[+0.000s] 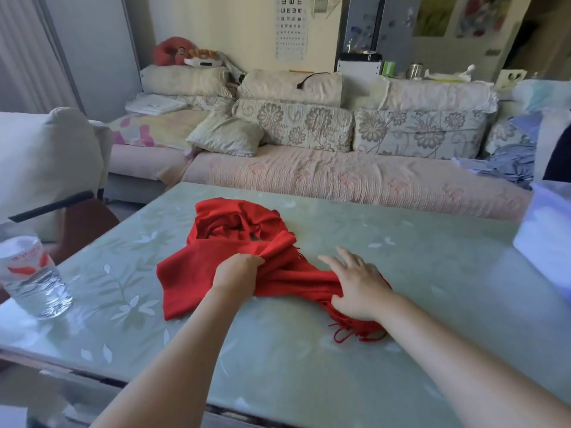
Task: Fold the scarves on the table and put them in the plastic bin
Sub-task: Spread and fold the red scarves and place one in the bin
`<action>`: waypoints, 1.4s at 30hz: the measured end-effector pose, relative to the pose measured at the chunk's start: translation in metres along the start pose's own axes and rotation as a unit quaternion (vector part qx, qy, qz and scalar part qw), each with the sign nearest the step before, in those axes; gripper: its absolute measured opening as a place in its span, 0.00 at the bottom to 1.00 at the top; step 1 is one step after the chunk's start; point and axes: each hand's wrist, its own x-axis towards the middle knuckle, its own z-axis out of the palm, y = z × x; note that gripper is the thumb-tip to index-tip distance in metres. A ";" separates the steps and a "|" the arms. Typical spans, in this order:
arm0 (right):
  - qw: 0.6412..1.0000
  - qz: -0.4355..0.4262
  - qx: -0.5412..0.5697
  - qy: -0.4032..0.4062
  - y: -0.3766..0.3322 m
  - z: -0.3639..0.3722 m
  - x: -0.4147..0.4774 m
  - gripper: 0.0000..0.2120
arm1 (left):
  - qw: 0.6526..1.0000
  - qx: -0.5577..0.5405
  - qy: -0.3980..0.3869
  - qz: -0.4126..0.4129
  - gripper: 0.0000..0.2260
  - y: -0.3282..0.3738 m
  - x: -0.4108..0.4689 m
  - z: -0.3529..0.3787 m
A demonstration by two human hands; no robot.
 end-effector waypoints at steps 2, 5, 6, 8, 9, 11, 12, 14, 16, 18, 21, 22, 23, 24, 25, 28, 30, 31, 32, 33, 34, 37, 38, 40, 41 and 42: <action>0.998 -0.038 0.034 -0.023 -0.013 0.001 0.007 0.43 | 0.998 -0.038 0.059 0.005 0.24 0.008 0.001 -0.009; 0.994 -0.087 0.049 -0.034 -0.018 0.004 0.009 0.37 | 0.984 -0.135 0.101 0.055 0.23 0.021 -0.001 -0.023; 0.994 -0.104 0.038 -0.025 -0.015 0.002 0.007 0.33 | 0.975 -0.173 0.111 0.082 0.22 0.026 -0.003 -0.027; 0.992 -0.110 -0.054 -0.003 -0.003 -0.007 0.003 0.21 | 0.959 -0.228 0.124 0.117 0.20 0.036 -0.010 -0.036; 0.990 -0.086 -0.114 0.005 0.005 -0.012 0.002 0.18 | 0.955 -0.238 0.131 0.122 0.20 0.040 -0.011 -0.039; 0.978 0.002 -0.210 0.018 0.024 -0.020 -0.001 0.16 | 0.952 -0.246 0.141 0.117 0.21 0.047 -0.011 -0.044; 0.970 0.056 -0.238 0.015 0.036 -0.021 -0.003 0.16 | 0.951 -0.252 0.138 0.117 0.22 0.051 -0.011 -0.044; 0.953 0.154 -0.260 -0.016 0.057 -0.023 -0.011 0.16 | 0.950 -0.260 0.108 0.132 0.21 0.061 -0.011 -0.041; 0.944 0.193 -0.263 -0.053 0.066 -0.023 -0.019 0.17 | 0.965 -0.218 0.057 0.135 0.17 0.074 -0.014 -0.034; 0.955 0.169 -0.238 -0.047 0.065 -0.020 -0.023 0.19 | 0.991 -0.102 -0.004 0.087 0.23 0.084 -0.014 -0.025; 0.988 0.131 -0.079 -0.033 0.051 -0.012 -0.028 0.25 | 0.993 -0.095 -0.047 0.059 0.28 0.088 -0.011 -0.011; 0.990 0.126 -0.029 -0.059 0.048 -0.008 -0.029 0.31 | 0.989 -0.120 -0.042 0.073 0.22 0.087 -0.010 -0.010; 0.989 0.116 -0.008 -0.092 0.047 -0.004 -0.030 0.37 | 0.987 -0.134 -0.025 0.086 0.17 0.085 -0.008 -0.009; 0.987 0.104 -0.017 -0.117 0.048 0.000 -0.032 0.42 | 0.986 -0.146 0.008 0.085 0.15 0.082 -0.004 -0.010; 0.987 0.092 -0.034 -0.125 0.053 0.003 -0.033 0.44 | 0.984 -0.154 0.058 0.074 0.16 0.078 0.000 -0.013; 0.994 0.056 -0.067 -0.061 0.068 -0.001 -0.033 0.47 | 0.979 -0.101 0.170 -0.050 0.18 0.066 0.006 -0.025; 0.988 0.061 -0.143 -0.007 0.074 -0.007 -0.028 0.44 | 0.983 -0.024 0.138 -0.117 0.22 0.056 0.005 -0.020; 0.980 0.071 -0.183 0.007 0.076 -0.007 -0.026 0.43 | 0.984 0.015 0.120 -0.128 0.25 0.051 0.004 -0.015; 0.974 0.085 -0.208 0.011 0.076 -0.007 -0.024 0.42 | 0.986 0.039 0.114 -0.118 0.27 0.048 0.004 -0.009; 0.970 0.104 -0.220 0.007 0.076 -0.005 -0.021 0.42 | 0.989 0.041 0.113 -0.088 0.27 0.049 0.005 -0.005; 0.969 0.121 -0.215 0.000 0.074 -0.001 -0.019 0.42 | 0.993 0.026 0.107 -0.042 0.27 0.053 0.007 -0.002; 0.991 0.064 -0.113 -0.026 0.061 0.010 -0.017 0.45 | 0.999 0.001 -0.005 0.045 0.27 0.078 0.010 0.007; 0.996 0.024 -0.086 -0.030 0.055 0.013 -0.018 0.45 | 0.997 0.002 -0.065 0.042 0.28 0.085 0.009 0.013; 0.996 -0.028 -0.081 -0.037 0.049 0.014 -0.014 0.39 | 0.987 -0.023 -0.150 0.044 0.31 0.092 0.009 0.025; 0.995 -0.029 -0.092 -0.035 0.050 0.011 -0.011 0.32 | 0.984 -0.053 -0.159 0.063 0.30 0.093 0.010 0.028; 0.993 -0.011 -0.116 -0.032 0.050 0.008 -0.006 0.25 | 0.979 -0.094 -0.162 0.083 0.29 0.093 0.012 0.027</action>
